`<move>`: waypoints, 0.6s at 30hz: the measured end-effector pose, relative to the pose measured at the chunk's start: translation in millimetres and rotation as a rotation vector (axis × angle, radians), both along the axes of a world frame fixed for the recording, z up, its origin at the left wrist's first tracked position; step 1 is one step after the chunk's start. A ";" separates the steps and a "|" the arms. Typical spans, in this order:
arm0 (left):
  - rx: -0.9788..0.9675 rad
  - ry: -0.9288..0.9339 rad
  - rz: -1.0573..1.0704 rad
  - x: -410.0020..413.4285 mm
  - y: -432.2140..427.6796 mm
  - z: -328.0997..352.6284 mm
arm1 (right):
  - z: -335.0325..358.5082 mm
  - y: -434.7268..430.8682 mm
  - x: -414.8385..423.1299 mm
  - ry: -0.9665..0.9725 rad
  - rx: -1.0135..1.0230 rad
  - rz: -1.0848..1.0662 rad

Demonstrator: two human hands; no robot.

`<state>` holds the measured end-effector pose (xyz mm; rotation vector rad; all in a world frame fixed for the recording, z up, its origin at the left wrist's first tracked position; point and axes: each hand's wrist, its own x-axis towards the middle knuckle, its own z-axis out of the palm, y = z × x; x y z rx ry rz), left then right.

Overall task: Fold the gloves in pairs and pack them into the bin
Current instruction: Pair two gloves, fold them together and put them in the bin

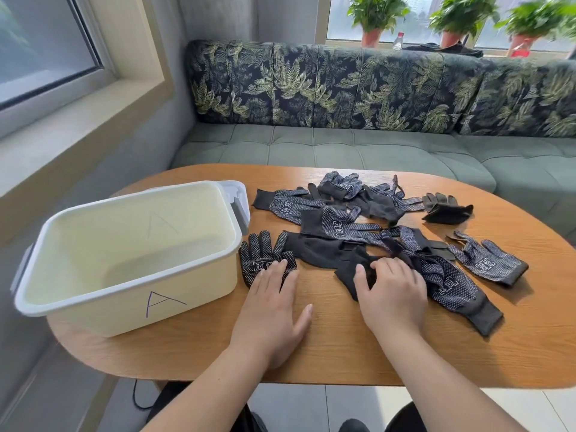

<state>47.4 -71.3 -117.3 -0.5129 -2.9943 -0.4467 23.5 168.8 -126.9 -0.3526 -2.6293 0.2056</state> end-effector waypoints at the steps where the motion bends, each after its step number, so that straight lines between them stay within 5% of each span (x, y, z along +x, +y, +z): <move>1: -0.006 -0.002 -0.006 -0.2 0.1 0.0 | 1.0 0.3 -0.7 0.021 -0.002 0.011; 6: -0.025 0.001 -0.024 -1.3 0.0 -1.9 | -0.9 -15.4 1.6 -0.105 0.104 0.459; 18: 0.005 -0.021 -0.040 -1.3 -0.4 0.5 | 20.5 -9.4 -66.3 -0.550 0.098 0.336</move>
